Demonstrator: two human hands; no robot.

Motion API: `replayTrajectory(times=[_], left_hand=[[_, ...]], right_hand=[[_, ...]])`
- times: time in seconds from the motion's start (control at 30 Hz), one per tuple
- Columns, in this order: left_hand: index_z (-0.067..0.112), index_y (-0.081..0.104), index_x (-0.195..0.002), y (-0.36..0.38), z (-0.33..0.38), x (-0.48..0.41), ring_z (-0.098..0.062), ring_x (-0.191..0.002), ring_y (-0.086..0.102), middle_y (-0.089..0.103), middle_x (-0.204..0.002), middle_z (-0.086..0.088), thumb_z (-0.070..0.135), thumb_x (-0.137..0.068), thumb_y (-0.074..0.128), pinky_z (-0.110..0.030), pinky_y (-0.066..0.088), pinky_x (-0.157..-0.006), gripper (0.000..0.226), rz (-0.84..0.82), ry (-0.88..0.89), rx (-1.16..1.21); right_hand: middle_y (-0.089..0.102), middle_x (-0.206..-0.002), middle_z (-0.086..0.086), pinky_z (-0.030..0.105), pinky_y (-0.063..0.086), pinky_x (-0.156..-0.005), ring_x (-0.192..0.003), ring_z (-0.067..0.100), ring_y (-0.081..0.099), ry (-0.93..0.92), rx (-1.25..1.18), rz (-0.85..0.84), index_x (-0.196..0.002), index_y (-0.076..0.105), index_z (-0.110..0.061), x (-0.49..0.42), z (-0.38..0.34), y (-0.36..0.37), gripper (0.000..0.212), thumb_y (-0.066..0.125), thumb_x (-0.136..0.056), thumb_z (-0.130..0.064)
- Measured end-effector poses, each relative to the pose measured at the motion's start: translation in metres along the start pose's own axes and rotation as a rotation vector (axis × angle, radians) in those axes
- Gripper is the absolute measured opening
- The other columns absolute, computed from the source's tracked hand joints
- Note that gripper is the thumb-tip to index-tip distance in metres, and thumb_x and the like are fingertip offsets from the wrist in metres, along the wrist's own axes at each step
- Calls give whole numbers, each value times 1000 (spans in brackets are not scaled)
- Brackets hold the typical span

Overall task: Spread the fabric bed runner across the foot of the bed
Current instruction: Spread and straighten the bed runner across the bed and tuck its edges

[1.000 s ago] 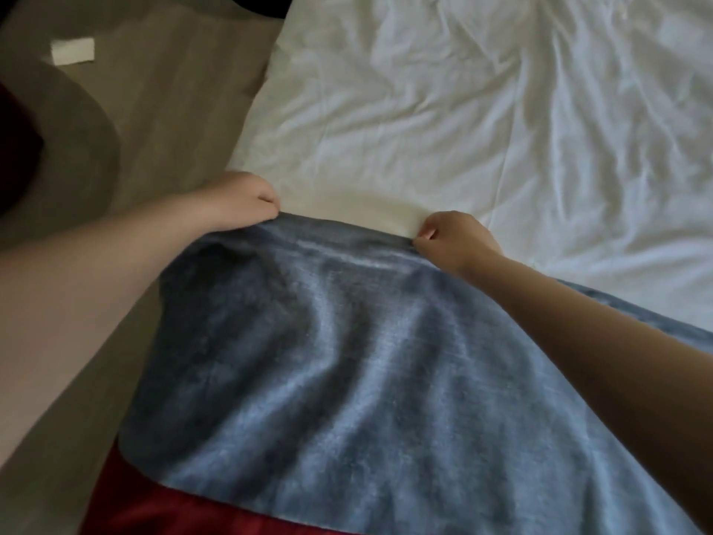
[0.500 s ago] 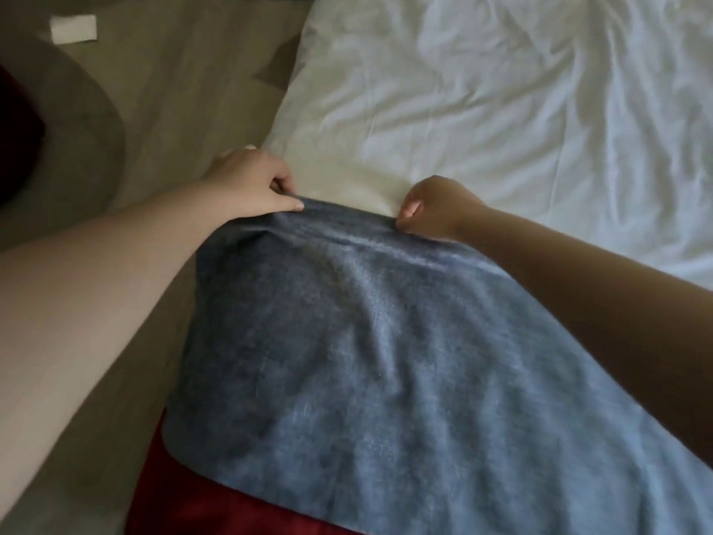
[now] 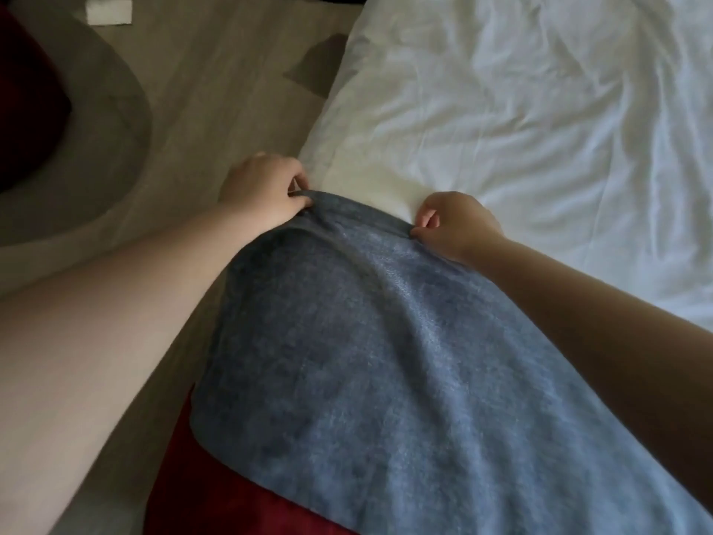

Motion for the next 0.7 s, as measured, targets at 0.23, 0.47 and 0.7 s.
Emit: replayTrajectory(times=[0.23,0.47,0.7], left_hand=[[20,51,-127,-14,-8,45,-30,-109,56,56,-127,-5,48,-91,46,-39,47,-84,47,60,-4,11],[22,50,-128,-28,17,99,-25,-120,50,55,-131,-2,43,-89,47,-39,42,-92,45,79,108,-45],[19,50,-129,-24,26,163,-26,-120,50,56,-130,-4,46,-90,47,-38,40,-93,47,88,60,-71]], right_hand=[[56,-116,3,33,41,-75,-107,25,53,-94,152,237,-119,55,-21,22,-33,-4,39,59,-81,-29],[52,-127,9,41,41,-88,-114,30,50,-295,265,266,-133,43,-16,68,-94,20,52,49,-88,-43],[53,-126,10,40,42,-87,-116,30,49,-328,316,222,-131,44,-13,117,-109,52,53,48,-90,-46]])
Point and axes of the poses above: each hand's wrist, its own x-axis away from the middle knuckle, its own y-axis out of the palm, z = x × y, the point moved 3 cm from there along -x, towards the middle knuckle
